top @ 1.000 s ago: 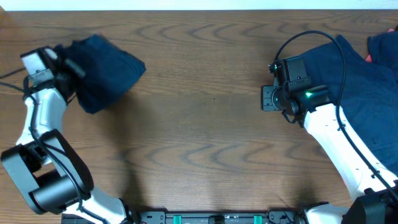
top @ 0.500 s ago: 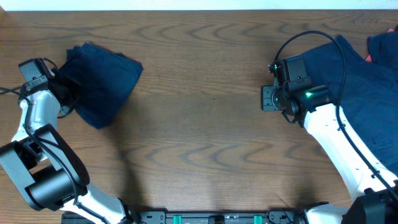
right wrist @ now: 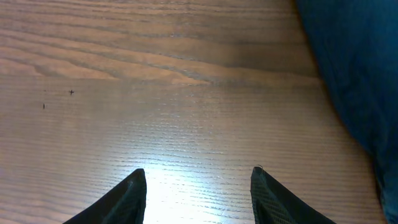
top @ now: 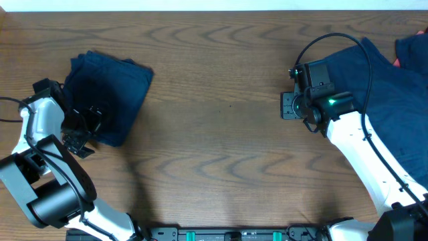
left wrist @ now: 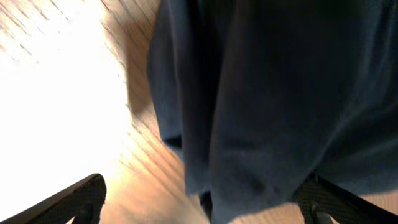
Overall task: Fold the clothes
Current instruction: 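Release the trousers and pat them flat with the left gripper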
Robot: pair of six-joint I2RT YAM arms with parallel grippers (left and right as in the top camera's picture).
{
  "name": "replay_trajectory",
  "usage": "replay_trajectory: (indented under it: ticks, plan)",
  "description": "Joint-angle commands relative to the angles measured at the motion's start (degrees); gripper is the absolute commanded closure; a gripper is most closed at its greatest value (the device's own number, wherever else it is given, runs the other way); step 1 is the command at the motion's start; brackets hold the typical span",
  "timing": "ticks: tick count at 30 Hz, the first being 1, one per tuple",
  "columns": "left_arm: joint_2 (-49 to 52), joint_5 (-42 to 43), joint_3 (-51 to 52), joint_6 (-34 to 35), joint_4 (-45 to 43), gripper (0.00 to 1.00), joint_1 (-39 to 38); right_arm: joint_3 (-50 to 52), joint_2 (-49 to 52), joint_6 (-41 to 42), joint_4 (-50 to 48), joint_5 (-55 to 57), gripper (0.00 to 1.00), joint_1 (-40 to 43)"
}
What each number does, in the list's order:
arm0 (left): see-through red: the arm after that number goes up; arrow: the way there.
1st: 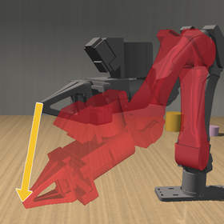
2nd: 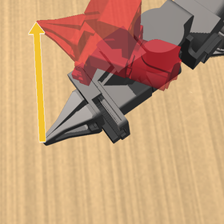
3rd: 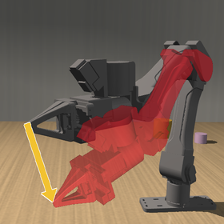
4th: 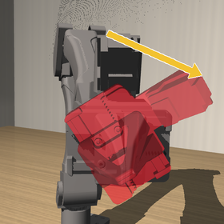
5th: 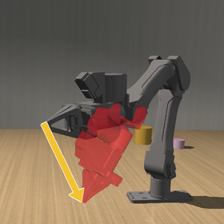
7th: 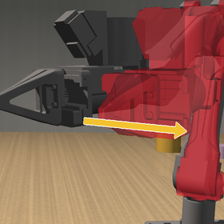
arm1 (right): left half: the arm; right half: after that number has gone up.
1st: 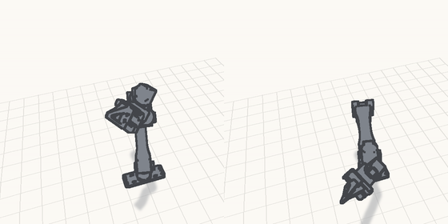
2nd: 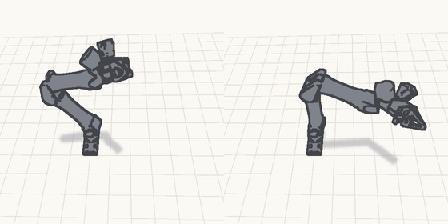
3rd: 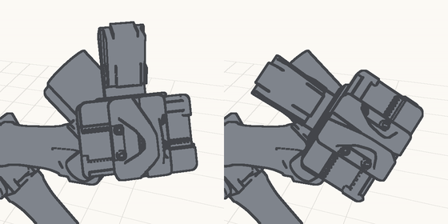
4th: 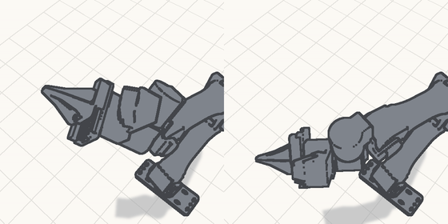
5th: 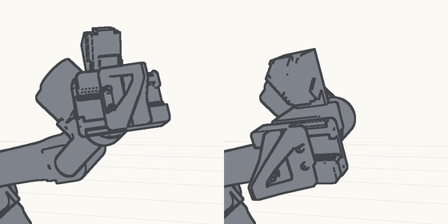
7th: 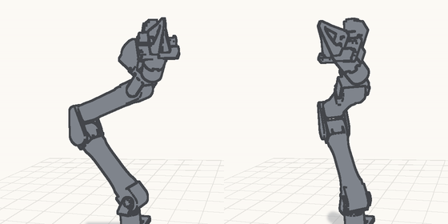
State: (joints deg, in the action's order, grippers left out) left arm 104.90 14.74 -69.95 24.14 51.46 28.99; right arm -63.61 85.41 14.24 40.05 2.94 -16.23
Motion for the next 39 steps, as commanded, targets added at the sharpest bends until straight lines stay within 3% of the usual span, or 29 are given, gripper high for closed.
replay_trajectory:
  ticks: [1, 4, 9, 16, 22, 29, 39]
  plan:
    - [-2.56, 1.05, -0.11, -1.77, 0.5, 0.01, 0.33, -0.68, -0.66, -0.15, 0.07, -0.2, 0.47, 1.05]
    - [-2.69, 1.07, -0.02, -1.77, 0.35, 0.1, 0.02, -0.68, -0.66, -0.13, 0.04, -0.2, 0.47, 1.05]
    - [-2.67, 1.27, 1.22, -1.75, -0.85, 0.13, -1.16, -0.68, -0.66, -0.13, 0.07, -0.22, 0.47, 1.05]
    - [-2.67, 1.46, 1.4, -1.53, -13.57, 0.19, -3.91, -0.68, -0.66, -0.13, 0.28, -0.22, 0.47, 1.05]
    - [-2.67, 5.25, 1.38, -1.31, -23.06, 0.19, -6.19, -0.68, -0.66, -0.15, 1.62, -0.17, 0.47, 1.05]
    - [-2.67, 5.92, 1.38, -0.92, -25.53, 0.19, -6.47, -0.68, -0.66, -0.15, 1.7, -0.17, 0.45, 1.05]
    - [-2.67, 16.52, 1.38, -0.33, -31.15, 0.18, -6.47, -0.68, -0.66, -0.15, 1.6, -0.15, 0.44, 1.11]
